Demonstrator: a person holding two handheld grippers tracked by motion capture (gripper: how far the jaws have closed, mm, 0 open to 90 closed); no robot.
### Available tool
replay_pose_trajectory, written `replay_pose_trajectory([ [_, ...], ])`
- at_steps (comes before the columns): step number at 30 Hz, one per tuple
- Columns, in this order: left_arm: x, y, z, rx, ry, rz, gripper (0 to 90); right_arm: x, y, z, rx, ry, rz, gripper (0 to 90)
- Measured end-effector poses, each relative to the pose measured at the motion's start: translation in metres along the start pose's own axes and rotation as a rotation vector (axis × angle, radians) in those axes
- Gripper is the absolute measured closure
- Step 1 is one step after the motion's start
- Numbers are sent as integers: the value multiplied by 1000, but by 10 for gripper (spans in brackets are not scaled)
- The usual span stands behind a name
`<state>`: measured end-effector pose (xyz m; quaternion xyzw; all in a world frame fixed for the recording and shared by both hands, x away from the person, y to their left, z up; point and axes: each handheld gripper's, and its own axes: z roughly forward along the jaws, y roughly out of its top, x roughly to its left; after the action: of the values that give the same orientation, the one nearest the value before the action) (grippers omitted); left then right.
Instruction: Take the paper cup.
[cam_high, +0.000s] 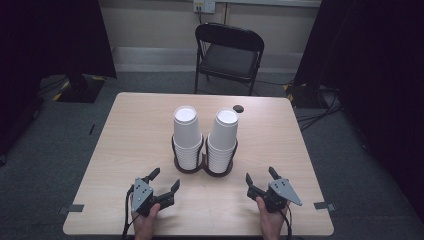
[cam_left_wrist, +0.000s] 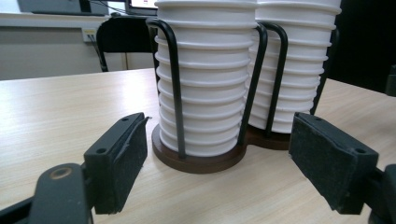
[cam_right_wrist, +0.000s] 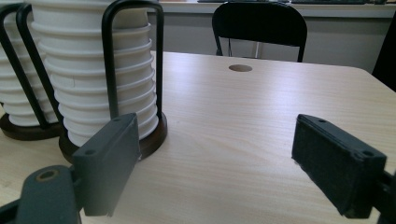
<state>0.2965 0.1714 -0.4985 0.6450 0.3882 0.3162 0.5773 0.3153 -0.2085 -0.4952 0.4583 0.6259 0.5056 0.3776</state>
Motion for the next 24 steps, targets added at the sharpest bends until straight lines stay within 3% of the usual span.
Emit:
replay_pose_trajectory([
  [5, 0, 0, 1, 3, -6, -19, 197, 0, 3, 7, 69, -12, 7, 165],
  [14, -1, 0, 0, 0, -4, 0, 197, -1, 2, 4, 55, 6, 21, 212],
  [15, 0, 0, 0, -1, -5, -2, 197, -1, 2, 4, 64, 34, 20, 211],
  [18, 0, 0, 0, 0, -11, -14, 198, 0, 3, 4, 74, 59, 28, 209],
  [24, 0, 0, 1, 4, -15, -4, 197, 1, 9, 0, 43, 128, 38, 156],
])
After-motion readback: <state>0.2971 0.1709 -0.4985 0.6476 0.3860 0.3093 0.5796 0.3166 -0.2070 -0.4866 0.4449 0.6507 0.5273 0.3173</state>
